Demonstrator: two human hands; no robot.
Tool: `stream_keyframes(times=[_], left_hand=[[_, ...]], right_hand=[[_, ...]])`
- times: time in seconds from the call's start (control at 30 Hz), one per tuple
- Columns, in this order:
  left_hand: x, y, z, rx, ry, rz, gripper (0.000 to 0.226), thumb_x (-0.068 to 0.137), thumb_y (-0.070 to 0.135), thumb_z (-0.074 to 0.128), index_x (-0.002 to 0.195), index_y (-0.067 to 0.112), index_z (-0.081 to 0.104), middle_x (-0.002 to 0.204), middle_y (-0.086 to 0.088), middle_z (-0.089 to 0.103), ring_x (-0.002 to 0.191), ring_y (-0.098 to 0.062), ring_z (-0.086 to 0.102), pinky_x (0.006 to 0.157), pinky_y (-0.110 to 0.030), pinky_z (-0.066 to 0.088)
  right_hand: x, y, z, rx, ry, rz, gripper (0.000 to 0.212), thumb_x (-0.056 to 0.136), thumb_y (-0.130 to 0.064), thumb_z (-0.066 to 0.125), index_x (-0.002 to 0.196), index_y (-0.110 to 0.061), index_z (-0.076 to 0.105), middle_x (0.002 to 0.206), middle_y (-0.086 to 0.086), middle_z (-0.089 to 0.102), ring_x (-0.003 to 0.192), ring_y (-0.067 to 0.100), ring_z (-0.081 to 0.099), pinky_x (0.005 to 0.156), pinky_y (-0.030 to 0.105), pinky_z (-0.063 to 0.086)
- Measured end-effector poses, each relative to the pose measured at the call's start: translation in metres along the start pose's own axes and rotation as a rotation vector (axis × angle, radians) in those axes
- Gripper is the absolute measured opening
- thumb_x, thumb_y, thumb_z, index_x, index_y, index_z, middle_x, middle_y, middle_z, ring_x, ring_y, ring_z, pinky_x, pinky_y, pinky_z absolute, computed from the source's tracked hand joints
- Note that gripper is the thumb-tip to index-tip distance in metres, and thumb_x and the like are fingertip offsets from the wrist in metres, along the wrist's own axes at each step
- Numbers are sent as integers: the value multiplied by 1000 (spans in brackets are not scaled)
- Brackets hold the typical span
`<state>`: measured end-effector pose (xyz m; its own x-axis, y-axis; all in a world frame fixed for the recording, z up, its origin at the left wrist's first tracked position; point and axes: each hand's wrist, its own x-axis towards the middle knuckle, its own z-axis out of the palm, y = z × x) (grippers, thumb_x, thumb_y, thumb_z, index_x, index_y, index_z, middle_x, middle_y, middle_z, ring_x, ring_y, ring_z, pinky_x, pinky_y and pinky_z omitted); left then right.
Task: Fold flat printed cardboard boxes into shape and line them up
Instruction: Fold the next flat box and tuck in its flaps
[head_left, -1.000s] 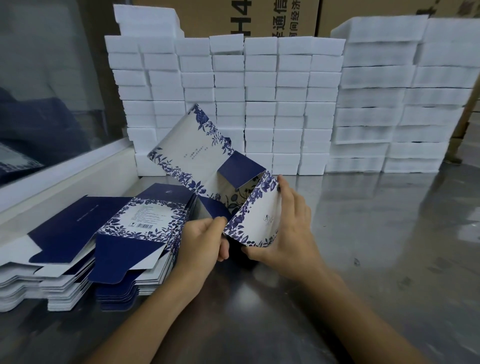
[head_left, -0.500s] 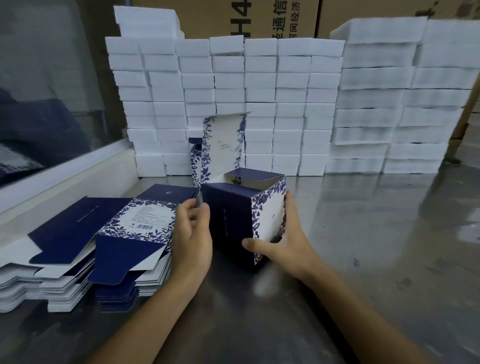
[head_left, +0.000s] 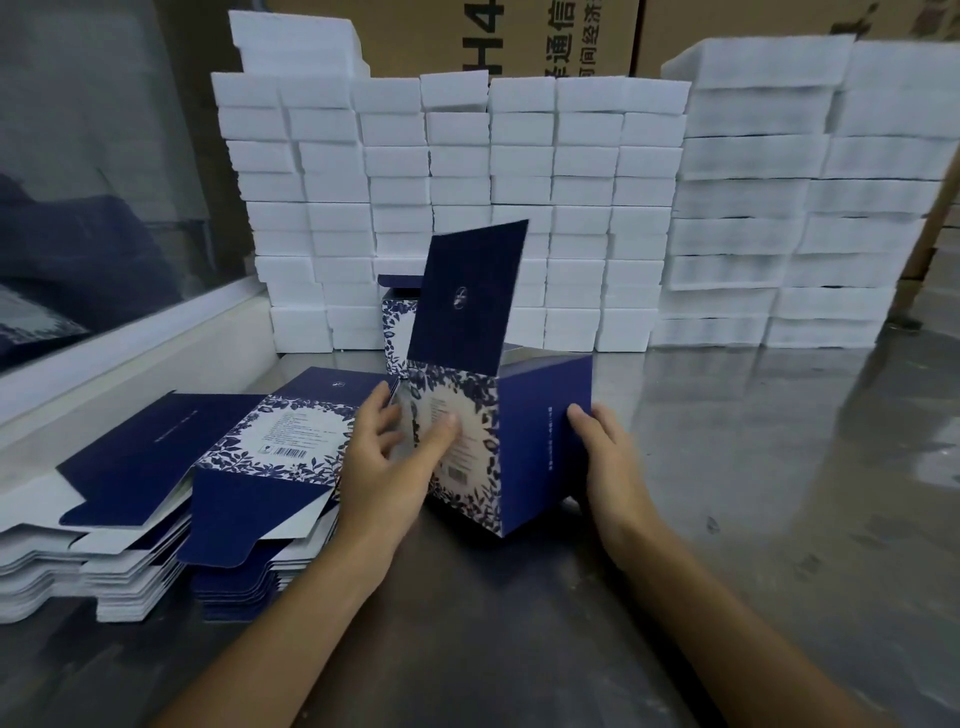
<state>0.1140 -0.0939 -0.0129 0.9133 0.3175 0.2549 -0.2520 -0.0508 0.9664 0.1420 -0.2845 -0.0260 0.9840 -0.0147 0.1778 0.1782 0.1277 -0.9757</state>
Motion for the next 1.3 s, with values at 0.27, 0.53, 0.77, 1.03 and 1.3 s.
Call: stream_keyframes(times=[0.27, 0.53, 0.77, 1.03, 1.3], left_hand=[[-9, -4, 3, 154, -82, 173, 85, 68, 62, 77, 141, 45, 38, 125, 17, 61, 107, -2, 62, 90, -36, 56], [-9, 3, 6, 207, -63, 337, 24, 91, 54, 42, 113, 62, 48, 117, 13, 58, 101, 6, 56, 80, -7, 41], [-13, 4, 6, 337, 17, 483, 37, 95, 54, 38, 132, 51, 41, 125, 31, 52, 114, 8, 54, 92, -24, 48], [-16, 5, 2, 424, 58, 571, 48, 99, 39, 39, 144, 52, 29, 142, 10, 52, 119, 1, 54, 89, -11, 46], [-16, 5, 4, 497, 86, 717, 35, 102, 27, 41, 124, 9, 62, 115, -1, 61, 104, -6, 56, 87, -15, 43]], right_hand=[[4, 2, -1, -179, 151, -88, 12, 101, -33, 54, 112, -32, 59, 109, -5, 71, 87, -2, 68, 67, 15, 54], [-9, -15, 12, -48, -39, -58, 44, 74, -84, 36, 86, -61, 72, 92, -25, 75, 84, -6, 71, 73, 23, 50], [-11, -21, 19, -173, 158, -240, 18, 98, -43, 54, 100, -29, 66, 90, -13, 73, 80, -3, 66, 72, 24, 48], [-22, -29, 19, -495, 174, -509, 40, 98, -38, 48, 137, -49, 43, 111, -9, 60, 98, 7, 63, 86, 33, 54], [-25, -31, 23, -686, 297, -685, 32, 91, -41, 54, 107, -22, 74, 113, -2, 49, 97, 9, 56, 79, 33, 52]])
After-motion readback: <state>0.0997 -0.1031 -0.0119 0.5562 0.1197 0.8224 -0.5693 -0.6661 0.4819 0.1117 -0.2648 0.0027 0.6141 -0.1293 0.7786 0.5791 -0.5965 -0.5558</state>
